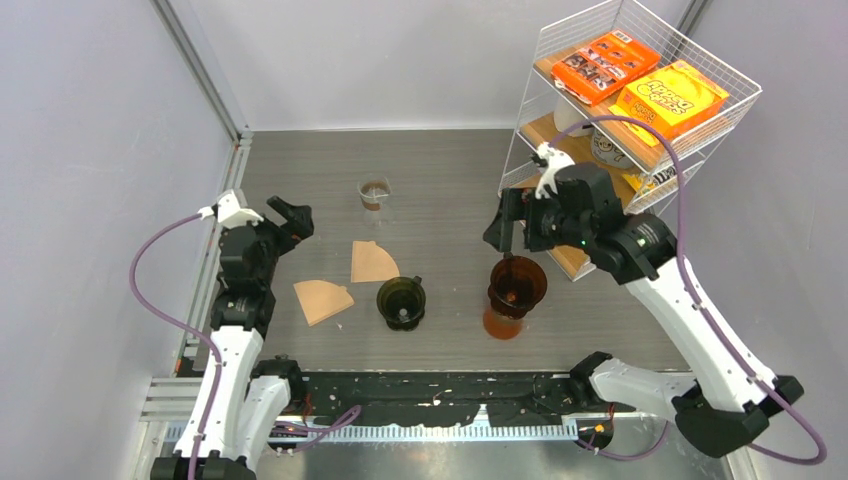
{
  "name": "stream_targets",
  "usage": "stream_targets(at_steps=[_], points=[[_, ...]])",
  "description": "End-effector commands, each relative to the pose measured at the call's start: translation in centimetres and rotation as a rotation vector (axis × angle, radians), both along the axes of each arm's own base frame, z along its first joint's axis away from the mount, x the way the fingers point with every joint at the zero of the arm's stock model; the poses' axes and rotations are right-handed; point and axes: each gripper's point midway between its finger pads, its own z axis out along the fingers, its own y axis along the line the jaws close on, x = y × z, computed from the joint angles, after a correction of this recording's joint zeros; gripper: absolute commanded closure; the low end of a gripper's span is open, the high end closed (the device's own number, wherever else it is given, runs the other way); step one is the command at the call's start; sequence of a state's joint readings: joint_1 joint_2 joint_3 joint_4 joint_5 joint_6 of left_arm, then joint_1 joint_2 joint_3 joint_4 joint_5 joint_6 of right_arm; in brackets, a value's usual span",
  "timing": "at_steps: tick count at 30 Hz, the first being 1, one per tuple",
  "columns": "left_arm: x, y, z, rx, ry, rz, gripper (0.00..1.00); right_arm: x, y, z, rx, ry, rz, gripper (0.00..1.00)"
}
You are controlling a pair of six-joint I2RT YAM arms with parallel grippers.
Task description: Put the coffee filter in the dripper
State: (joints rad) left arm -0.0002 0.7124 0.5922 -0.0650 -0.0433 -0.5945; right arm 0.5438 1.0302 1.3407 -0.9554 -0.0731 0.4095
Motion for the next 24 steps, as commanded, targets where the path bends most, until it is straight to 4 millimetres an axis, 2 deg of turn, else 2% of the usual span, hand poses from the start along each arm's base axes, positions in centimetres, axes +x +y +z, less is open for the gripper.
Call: stream_targets(at_steps=[1, 2, 3, 4, 5, 9, 13, 16, 20, 24], points=[[0.3, -0.4, 2.8, 0.013, -0.066, -0.026, 0.01, 2.1, 3.6, 3.0, -0.004, -0.109, 0.081, 0.05], [0.3, -0.5, 2.9, 0.013, -0.065, -0.029, 0.01, 2.7, 3.8, 3.6, -0.021, -0.135, 0.070, 0.04], [0.3, -0.5, 2.8, 0.014, -0.062, -0.029, 0.01, 3.6, 4.5, 3.1, -0.066, -0.144, 0.055, 0.04], [0.3, -0.5, 2.8, 0.015, -0.060, -0.031, 0.01, 4.1, 5.0, 3.6, -0.073, -0.165, 0.056, 0.05], [0.3, -0.5, 2.9, 0.015, -0.058, -0.032, 0.01, 5.0, 6.0, 3.2, -0.085, -0.171, 0.057, 0.05], [0.5, -0.7, 2.6, 0.006, -0.032, -0.040, 0.01, 8.2, 9.4, 3.8, -0.021, -0.255, 0.075, 0.05], [1.2, -1.9, 1.3, -0.034, 0.026, -0.098, 0.01, 11.1, 11.4, 3.8, 0.036, -0.327, 0.046, 0.05], [1.3, -3.2, -0.4, -0.064, 0.132, -0.166, 0.01, 12.8, 12.1, 1.9, 0.040, -0.304, 0.028, 0.04], [0.8, -5.7, -2.9, -0.119, 0.267, -0.303, 0.01, 13.9, 13.6, -0.8, 0.107, -0.210, 0.118, 0.05], [0.3, -7.7, -6.6, -0.140, 0.418, -0.381, 0.01, 14.6, 14.8, -3.1, 0.128, -0.156, 0.151, 0.05]])
